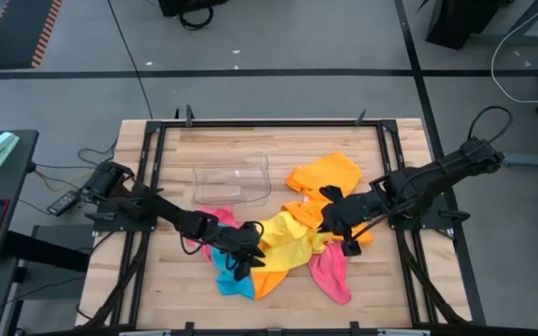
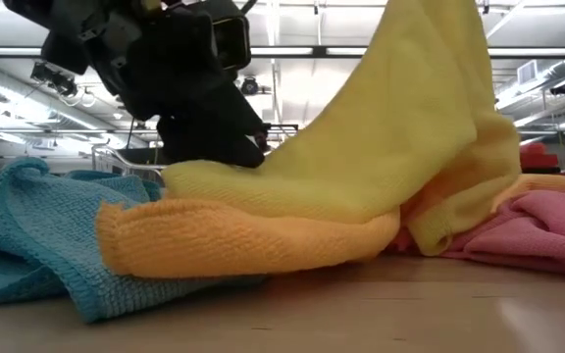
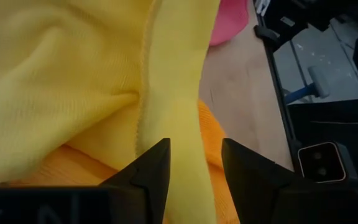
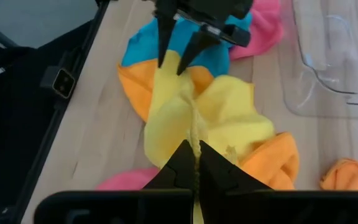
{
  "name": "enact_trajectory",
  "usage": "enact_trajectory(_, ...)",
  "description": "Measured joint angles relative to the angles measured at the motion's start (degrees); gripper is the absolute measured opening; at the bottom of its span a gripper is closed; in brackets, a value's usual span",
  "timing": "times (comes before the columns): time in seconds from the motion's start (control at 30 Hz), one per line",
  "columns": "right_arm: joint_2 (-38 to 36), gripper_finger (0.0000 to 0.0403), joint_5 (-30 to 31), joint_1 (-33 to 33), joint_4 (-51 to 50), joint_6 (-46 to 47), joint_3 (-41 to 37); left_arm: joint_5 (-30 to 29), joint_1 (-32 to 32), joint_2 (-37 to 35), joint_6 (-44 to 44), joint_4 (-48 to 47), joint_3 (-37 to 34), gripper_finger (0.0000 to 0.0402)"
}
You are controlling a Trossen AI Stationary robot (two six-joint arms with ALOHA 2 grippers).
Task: Fold microfiber towels
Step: Fold the yellow microfiber cloth
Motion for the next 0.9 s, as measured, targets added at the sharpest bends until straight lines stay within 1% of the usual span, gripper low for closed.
enact_trajectory(0.17, 0.0, 0.0008, 0.0, 0.5, -0.2, 0.0, 0.0, 0.2, 0.0, -0.4, -0.1, -1.1, 0.3, 0.0156)
enact_trajectory(0.23, 0.0, 0.0008, 0.0, 0.5, -0.2, 0.0, 0.0, 1.8, 0.0, -0.7, -0.6, -0.9, 0.3, 0.0154)
enact_trajectory(0.33, 0.0, 0.0008, 0.0, 0.5, -0.2, -0.4, 0.0, 5.7, 0.0, -1.6, -1.8, -1.1, 0.3, 0.0149)
enact_trajectory(0.37, 0.0, 0.0008, 0.0, 0.5, -0.2, -0.6, 0.0, 6.0, 0.0, -1.9, -2.2, -1.8, 0.3, 0.0148)
enact_trajectory(0.57, 0.0, 0.0008, 0.0, 0.5, -0.2, -1.3, 0.0, 5.9, 0.5, -2.8, -3.0, -4.9, 0.3, 0.0149)
enact_trajectory(0.9, 0.0, 0.0008, -0.5, 0.5, -0.2, -1.5, 0.0, 5.8, 4.0, -2.8, -3.4, -8.9, 0.3, 0.0153)
